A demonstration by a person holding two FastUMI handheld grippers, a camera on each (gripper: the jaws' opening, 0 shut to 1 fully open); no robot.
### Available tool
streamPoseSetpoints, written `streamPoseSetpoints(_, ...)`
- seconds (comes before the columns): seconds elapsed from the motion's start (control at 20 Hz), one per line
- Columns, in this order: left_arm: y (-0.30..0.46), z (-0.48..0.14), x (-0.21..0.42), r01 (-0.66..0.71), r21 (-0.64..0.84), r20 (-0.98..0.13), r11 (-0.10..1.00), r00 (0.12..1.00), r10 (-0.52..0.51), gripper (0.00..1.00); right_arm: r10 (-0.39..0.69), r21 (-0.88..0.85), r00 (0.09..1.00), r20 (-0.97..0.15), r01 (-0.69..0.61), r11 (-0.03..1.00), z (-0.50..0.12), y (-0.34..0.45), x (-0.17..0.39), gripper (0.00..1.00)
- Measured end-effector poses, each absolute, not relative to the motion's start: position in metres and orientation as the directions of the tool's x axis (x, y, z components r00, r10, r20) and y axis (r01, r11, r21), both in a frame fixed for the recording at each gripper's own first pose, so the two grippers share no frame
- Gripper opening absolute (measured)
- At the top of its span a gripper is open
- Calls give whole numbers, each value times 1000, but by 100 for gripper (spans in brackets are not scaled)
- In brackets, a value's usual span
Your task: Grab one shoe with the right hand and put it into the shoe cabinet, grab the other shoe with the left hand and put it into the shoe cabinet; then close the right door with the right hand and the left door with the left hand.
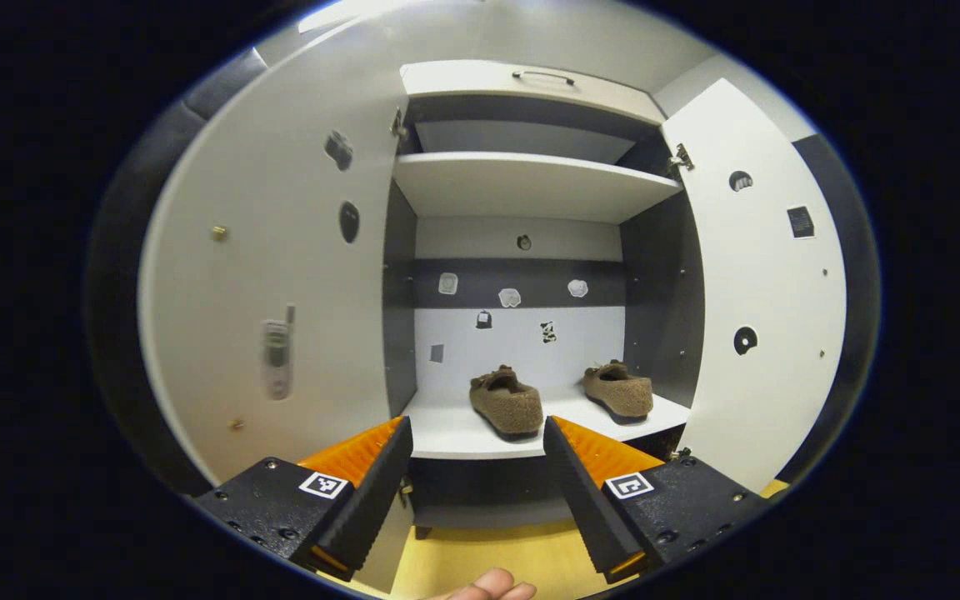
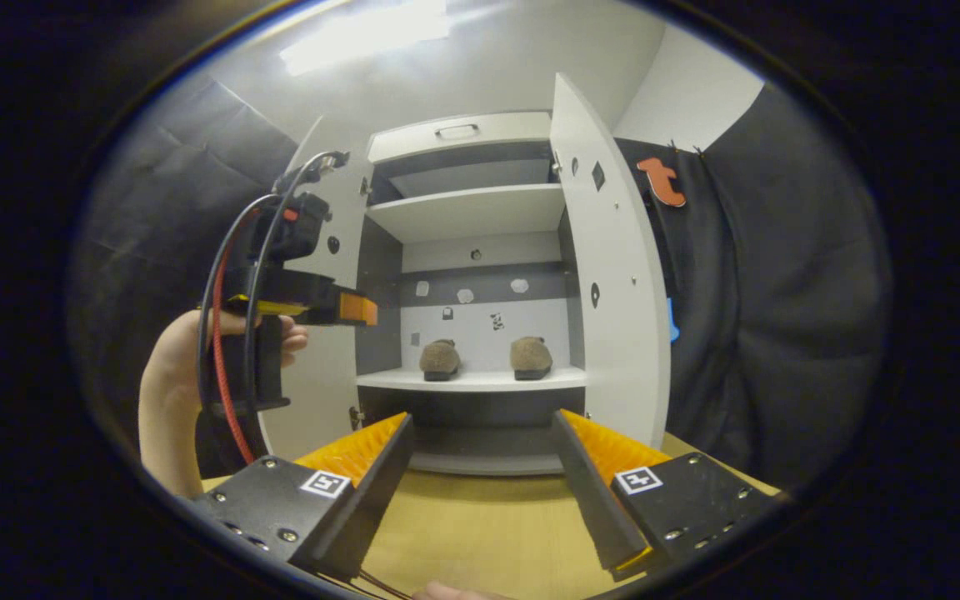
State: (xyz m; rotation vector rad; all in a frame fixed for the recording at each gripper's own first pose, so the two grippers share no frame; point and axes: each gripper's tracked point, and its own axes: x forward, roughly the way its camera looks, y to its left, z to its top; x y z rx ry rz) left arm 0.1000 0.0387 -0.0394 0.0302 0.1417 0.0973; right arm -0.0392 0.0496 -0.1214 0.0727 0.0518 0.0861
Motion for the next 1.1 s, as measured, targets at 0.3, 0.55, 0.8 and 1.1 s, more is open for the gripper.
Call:
streamPoseSetpoints(0.3,30,-40,22,-53,5,-97,999,994,54,96,85,27,996,-3,-85,996,-95,28,-49,100)
streamPoseSetpoints(0.55,15,-55,-17,8,-55,-63,998,998,-11,96,95,-23,995,-25,-96,995,-85,-31,-42,98)
streamPoseSetpoints(0.8,11,-67,-44,57,-81,-46,995,997,-61,93,82,-118,994,-69,-90,989,-83,-129,-24,98)
streamPoseSetpoints(1.1,34,-65,-53,23,-61,-19,998,1000,-24,96,117,1,986,-122,-117,993,-58,-243,19,98)
